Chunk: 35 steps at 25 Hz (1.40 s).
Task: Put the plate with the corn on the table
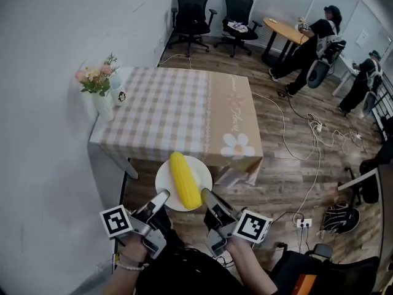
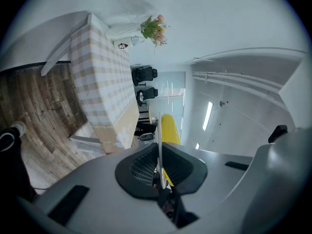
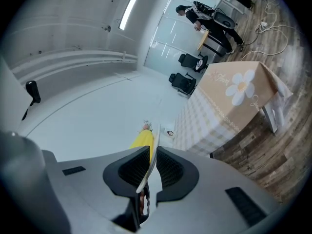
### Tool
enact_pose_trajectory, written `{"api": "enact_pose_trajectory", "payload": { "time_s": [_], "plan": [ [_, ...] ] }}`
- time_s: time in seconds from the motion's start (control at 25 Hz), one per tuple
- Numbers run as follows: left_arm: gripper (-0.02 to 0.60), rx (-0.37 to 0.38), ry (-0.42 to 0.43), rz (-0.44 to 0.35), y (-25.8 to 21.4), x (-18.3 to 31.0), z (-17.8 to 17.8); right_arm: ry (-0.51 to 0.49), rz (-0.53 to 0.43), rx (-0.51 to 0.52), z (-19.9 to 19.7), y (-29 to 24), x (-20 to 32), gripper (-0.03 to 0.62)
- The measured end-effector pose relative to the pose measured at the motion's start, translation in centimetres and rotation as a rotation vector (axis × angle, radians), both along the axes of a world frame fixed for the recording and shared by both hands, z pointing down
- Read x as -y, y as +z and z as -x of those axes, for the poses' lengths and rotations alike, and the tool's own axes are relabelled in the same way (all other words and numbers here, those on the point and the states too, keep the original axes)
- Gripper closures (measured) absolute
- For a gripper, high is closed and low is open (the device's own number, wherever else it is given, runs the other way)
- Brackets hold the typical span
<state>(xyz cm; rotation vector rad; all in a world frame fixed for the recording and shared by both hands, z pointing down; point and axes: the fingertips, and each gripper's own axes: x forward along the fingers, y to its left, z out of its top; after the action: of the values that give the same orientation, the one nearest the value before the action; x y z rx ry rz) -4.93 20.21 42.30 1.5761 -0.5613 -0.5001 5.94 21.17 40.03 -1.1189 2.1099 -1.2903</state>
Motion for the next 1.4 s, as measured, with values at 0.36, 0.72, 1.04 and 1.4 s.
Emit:
{"api": "enact_pose_trajectory", "payload": {
  "time_s": [0.36, 0.72, 1.04, 1.4],
  "plan": [
    [0.554, 0.01, 0.027, 0.002, -0.1, 6.0, 1.1, 0.04, 0.006, 0.001, 1.1, -0.1, 5.6, 0.522],
    [0.554, 0.014, 0.064, -0.005, -0.5, 12.0, 3.0, 0.074, 0.012, -0.007, 3.1, -0.2, 11.1, 0.522],
    [0.554, 0.023, 0.098, -0.011, -0.1, 16.1, 5.2, 0.106, 0.002, -0.007, 5.4, 0.0, 14.8, 0.523],
    [0.554, 0.03, 0.143, -0.016, 0.5, 18.0, 6.3, 0.144, 0.021, -0.01, 6.6, 0.9, 16.3, 0.523]
  ]
}}
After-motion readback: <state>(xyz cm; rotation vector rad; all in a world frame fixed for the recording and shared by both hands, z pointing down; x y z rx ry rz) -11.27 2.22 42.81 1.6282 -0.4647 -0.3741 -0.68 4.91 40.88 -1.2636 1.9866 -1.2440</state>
